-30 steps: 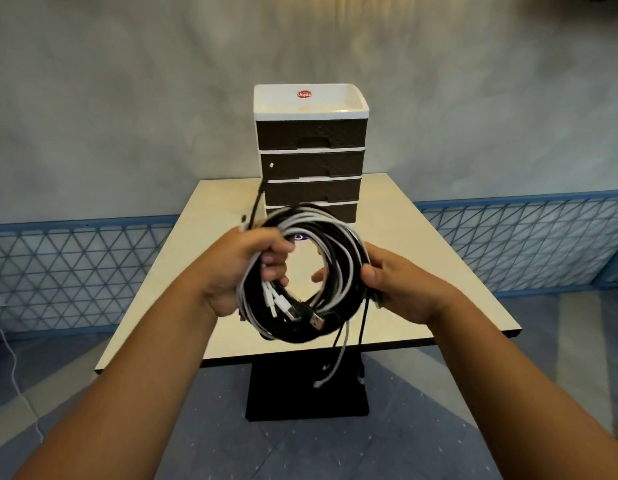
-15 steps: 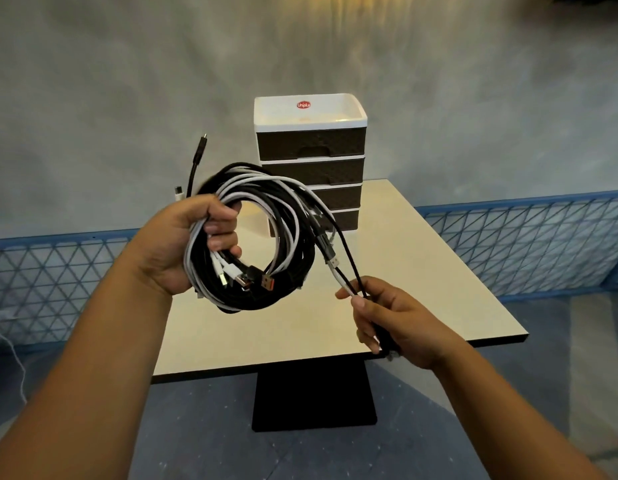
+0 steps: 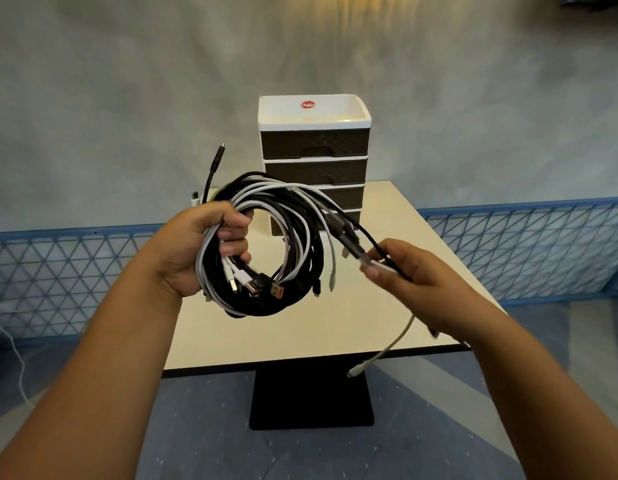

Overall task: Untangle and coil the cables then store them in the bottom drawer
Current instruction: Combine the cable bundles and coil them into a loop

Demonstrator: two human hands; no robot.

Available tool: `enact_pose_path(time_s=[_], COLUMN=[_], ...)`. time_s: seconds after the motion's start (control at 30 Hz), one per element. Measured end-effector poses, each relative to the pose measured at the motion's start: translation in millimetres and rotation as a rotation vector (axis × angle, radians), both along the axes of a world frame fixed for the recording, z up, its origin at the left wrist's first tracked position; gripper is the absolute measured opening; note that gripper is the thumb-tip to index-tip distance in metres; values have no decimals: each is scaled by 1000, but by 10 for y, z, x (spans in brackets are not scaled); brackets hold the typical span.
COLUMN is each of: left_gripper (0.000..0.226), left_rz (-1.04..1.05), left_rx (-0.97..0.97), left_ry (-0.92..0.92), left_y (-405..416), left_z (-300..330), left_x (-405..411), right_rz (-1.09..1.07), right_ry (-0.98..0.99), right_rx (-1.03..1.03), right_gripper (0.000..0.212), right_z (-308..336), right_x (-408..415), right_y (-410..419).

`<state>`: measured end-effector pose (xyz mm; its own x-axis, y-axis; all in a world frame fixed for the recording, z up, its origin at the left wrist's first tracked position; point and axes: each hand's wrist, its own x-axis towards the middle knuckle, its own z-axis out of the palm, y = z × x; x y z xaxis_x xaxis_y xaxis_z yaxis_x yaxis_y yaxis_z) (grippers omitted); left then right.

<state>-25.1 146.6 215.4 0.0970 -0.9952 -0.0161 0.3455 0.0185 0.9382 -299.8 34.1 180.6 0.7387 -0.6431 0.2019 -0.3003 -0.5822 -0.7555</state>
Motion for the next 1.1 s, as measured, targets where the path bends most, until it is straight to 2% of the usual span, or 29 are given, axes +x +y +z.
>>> enact_pose_path(time_s=[0.07, 0.13, 0.23, 0.3, 0.4, 0.5, 0.57, 0.63, 0.77, 0.87, 0.9, 1.1], left_gripper=[36, 47, 50, 43, 27, 20, 20, 21, 23, 18, 18, 15], left_rz=[-4, -19, -47, -74, -116, -127, -125, -109, -24, 48, 58, 48], left_rx=[-1, -14, -28, -48, -60, -56, -54, -45, -12, 1, 1, -5], left_ry=[-23, -41, -71, -121, -173, -196, -177, -160, -113, -129, -126, -106], left_y=[17, 30, 50, 69, 94, 100, 91, 70, 19, -7, -11, 4], left_z=[-4, -4, 14, 40, 79, 106, 110, 109, 85, 63, 59, 46], left_x=[3, -9, -31, -55, -111, -182, -209, -218, -220, -209, -204, -166], right_rz=[-62, -28, 27, 41, 145, 184, 144, 102, 45, -11, 10, 247], right_ry=[117, 203, 226, 233, 171, 30, 18, 107, 103, 179, 180, -254], right_rx=[-214, -262, -311, -255, -29, 84, 64, 13, 79, -54, -43, 531], right_gripper=[20, 25, 13, 17, 32, 20, 18, 16, 19, 25, 25, 37], right_z=[12, 36, 83, 149, 285, 426, 468, 482, 418, 328, 298, 144], right_x=[-58, -162, -344, -462, -633, -720, -709, -656, -526, -446, -413, -243], right_y=[-63, -136, -246, -318, -374, -374, -384, -374, -365, -386, -369, -246])
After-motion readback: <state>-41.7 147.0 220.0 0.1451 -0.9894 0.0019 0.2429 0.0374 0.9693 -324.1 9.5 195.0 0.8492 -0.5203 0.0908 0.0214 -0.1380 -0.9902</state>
